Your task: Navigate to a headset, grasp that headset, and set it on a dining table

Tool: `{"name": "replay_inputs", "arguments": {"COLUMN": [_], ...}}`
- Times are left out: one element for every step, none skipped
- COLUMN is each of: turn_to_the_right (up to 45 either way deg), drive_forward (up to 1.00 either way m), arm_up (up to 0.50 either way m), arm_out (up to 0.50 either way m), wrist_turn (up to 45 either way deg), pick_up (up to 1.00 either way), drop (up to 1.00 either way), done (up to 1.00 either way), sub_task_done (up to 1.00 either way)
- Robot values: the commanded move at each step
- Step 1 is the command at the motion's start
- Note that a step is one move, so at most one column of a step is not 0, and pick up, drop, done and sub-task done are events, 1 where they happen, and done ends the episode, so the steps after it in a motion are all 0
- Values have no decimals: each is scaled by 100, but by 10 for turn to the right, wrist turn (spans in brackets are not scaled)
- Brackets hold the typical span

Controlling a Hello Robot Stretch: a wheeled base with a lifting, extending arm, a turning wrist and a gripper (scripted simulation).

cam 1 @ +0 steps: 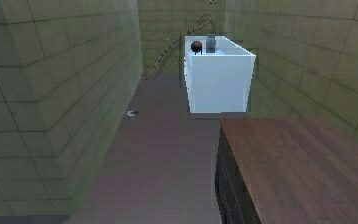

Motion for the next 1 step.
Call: {"name": "replay_inputs", "arguments": {"turn_to_the_right": [0], "drive_forward": [0], "arm_up": [0], "arm_out": [0], "wrist_turn": [0], "pick_up": [100], "drop": [0], "done": [0], "sub_task_done": [0]}}
